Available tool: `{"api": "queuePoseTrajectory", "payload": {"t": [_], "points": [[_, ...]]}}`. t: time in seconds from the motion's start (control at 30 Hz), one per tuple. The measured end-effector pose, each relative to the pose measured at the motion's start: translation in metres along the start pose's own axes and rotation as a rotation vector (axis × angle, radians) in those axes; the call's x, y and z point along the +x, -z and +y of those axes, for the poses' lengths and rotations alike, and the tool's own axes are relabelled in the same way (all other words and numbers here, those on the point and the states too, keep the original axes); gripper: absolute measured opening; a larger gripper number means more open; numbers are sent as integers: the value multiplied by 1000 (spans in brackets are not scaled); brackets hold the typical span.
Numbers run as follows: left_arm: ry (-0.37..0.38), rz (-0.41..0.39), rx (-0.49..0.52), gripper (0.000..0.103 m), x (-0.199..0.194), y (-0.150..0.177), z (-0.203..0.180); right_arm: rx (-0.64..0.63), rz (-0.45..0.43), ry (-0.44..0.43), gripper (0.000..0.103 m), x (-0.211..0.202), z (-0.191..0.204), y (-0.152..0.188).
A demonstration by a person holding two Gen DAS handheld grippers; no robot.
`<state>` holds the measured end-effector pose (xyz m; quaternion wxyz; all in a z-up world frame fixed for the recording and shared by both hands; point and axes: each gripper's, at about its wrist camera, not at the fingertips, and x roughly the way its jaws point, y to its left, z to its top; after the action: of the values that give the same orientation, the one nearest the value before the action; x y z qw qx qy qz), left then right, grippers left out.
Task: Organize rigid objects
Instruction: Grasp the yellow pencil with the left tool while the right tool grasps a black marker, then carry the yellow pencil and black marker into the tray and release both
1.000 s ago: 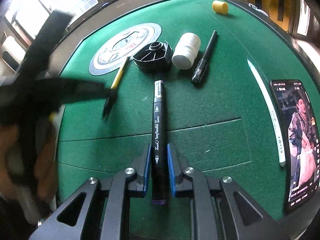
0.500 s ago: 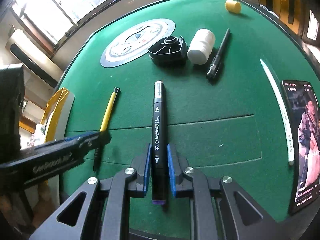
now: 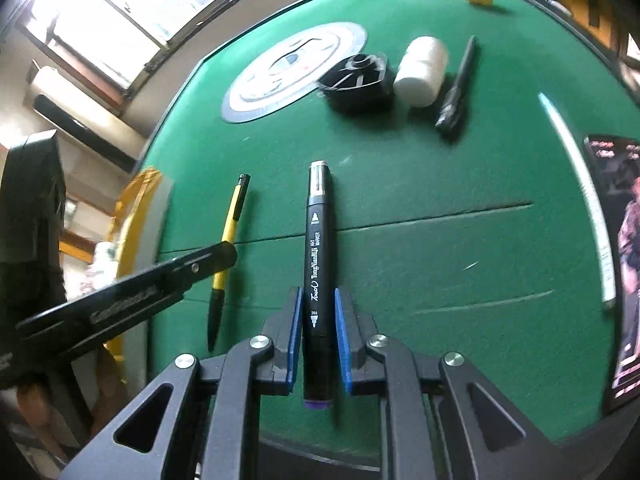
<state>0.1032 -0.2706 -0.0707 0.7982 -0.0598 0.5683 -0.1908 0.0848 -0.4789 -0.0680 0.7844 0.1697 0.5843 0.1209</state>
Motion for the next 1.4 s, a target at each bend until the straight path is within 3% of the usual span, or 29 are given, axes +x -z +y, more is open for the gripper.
{"api": "queuePoseTrajectory", "payload": {"t": [0.2,0.4,0.53,0.83,1.17,1.4], "points": [[86,-81,-114,7,-64,19,39,-74,-30,-86,15,-15,44,2],[63,-148,-192,7,-116,37,86,-199,2,-216,16,-19,108,9],[41,-174,-267,7,-133,53,123,-271,35,-258,16,-10,145,13],[13,-148,-441,7,-119,77,172,-364,102,-274,16,22,196,16],[-31,-133,-475,7,-104,79,184,-433,153,-211,16,60,219,11],[-47,-117,-487,7,-97,80,188,-526,124,-123,16,69,233,13]]}}
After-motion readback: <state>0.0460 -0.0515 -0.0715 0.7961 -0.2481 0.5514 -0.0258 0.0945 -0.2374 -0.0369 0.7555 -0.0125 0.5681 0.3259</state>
